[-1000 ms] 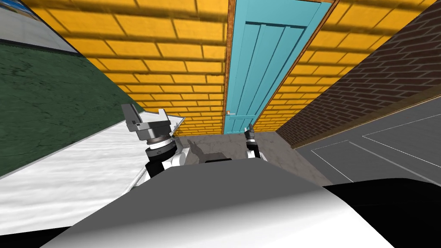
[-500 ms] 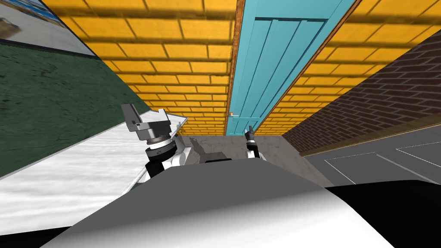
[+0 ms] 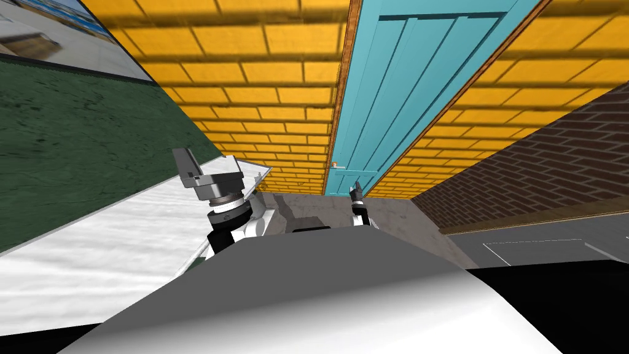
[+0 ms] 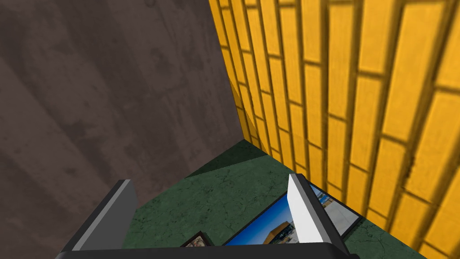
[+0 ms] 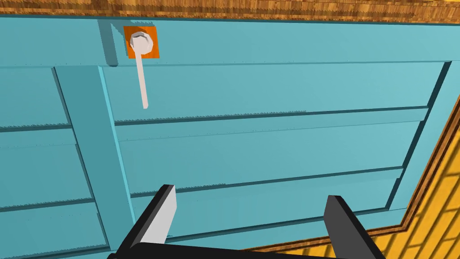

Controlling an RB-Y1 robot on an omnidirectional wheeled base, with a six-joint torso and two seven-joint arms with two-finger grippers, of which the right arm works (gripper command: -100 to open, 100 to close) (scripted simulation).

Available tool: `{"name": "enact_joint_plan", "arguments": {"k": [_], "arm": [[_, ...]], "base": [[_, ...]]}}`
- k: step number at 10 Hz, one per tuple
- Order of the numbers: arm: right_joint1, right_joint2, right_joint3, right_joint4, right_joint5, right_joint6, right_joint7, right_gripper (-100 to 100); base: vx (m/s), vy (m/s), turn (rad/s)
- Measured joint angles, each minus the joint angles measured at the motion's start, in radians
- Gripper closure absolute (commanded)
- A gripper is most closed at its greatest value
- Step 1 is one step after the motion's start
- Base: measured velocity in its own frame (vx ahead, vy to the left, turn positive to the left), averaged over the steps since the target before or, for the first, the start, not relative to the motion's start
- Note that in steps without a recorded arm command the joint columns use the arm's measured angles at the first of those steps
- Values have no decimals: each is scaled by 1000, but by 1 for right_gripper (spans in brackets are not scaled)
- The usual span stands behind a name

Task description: Pull the door open

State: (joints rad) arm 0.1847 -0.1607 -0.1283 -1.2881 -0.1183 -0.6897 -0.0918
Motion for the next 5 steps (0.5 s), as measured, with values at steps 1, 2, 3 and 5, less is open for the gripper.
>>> {"name": "enact_joint_plan", "arguments": {"k": [1,2,3,5], "arm": [[-11,-6,-6,33,-7,-5,0,-100],[-17,-9,-11,53,-12,-6,2,-100],[-22,-9,-14,68,-15,-9,4,-100],[-48,-17,-23,132,-24,-23,7,-100]], "base": [[112,-45,136],[68,-26,51],[53,-5,75],[74,-17,142]]}}
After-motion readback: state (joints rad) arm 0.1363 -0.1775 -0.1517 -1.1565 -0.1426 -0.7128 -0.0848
